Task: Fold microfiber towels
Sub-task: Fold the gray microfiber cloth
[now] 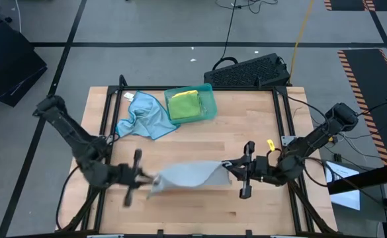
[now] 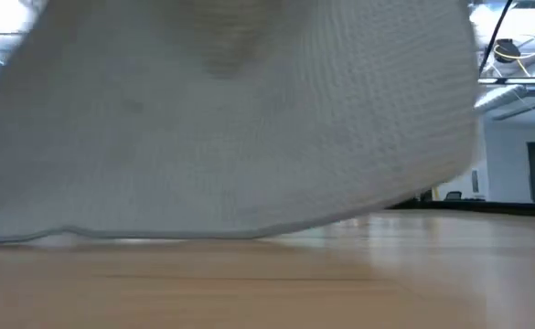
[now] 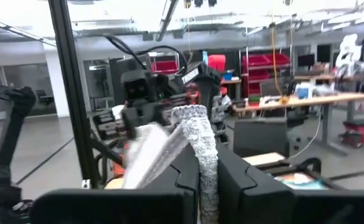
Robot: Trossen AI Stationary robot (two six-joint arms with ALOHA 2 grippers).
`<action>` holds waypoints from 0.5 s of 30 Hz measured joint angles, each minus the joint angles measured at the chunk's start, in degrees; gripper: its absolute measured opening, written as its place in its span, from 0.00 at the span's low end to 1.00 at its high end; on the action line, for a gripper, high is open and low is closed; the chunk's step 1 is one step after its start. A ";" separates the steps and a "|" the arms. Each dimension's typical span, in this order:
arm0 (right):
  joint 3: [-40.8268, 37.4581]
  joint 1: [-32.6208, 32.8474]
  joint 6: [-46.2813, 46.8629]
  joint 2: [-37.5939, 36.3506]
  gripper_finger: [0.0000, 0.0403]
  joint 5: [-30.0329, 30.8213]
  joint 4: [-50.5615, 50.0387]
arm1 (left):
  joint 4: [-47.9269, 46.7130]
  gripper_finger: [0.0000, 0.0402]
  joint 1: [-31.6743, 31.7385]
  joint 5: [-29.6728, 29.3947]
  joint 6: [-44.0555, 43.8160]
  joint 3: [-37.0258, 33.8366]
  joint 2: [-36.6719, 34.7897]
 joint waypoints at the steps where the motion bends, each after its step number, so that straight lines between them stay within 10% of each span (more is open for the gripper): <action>1: 0.00 0.25 1.07 0.00 0.05 0.04 -0.77 | -0.06 0.01 -1.39 1.52 -1.16 0.00 -0.02; 9: -0.02 4.24 2.17 1.75 0.03 -2.41 3.39 | 5.93 0.01 -9.40 0.84 5.75 -0.02 -0.37; 15: 0.00 7.75 -4.37 2.90 0.03 1.59 7.14 | -4.10 0.01 -9.63 -19.55 6.99 0.00 -3.84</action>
